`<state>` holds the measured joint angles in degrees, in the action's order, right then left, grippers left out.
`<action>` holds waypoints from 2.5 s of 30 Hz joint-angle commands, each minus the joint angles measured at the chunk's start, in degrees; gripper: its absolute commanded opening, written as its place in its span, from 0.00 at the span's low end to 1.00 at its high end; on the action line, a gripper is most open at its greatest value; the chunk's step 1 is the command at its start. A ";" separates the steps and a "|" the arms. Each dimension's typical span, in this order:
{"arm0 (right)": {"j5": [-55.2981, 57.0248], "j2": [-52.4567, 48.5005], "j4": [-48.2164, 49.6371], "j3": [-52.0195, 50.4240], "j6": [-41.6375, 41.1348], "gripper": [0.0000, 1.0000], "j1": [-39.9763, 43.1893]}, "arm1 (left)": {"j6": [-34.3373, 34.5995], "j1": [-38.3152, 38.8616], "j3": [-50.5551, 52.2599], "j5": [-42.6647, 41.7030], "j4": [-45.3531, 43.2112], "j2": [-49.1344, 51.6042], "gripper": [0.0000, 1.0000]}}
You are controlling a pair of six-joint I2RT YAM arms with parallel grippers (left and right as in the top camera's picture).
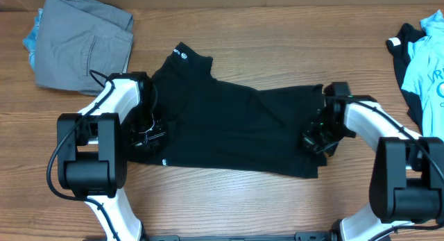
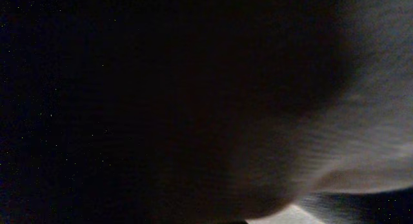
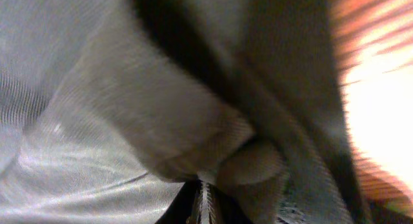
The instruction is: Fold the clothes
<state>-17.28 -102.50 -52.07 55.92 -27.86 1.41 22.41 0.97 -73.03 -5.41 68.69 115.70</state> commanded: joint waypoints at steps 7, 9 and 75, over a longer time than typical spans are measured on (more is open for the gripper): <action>8.26 -1.99 0.59 0.90 -0.68 0.08 4.00 | 1.86 2.71 0.68 -1.92 4.33 0.24 0.04; 8.26 -1.99 0.35 2.10 -0.72 0.08 4.00 | 2.12 4.42 0.68 -2.36 4.85 -1.79 0.04; 10.38 -1.99 -18.97 34.10 2.58 1.00 -5.31 | -24.59 7.50 -31.71 6.25 -48.37 20.50 0.95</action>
<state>-7.79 -104.47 -71.20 89.14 -25.43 -3.79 -1.28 9.21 -102.91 -0.16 21.12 134.89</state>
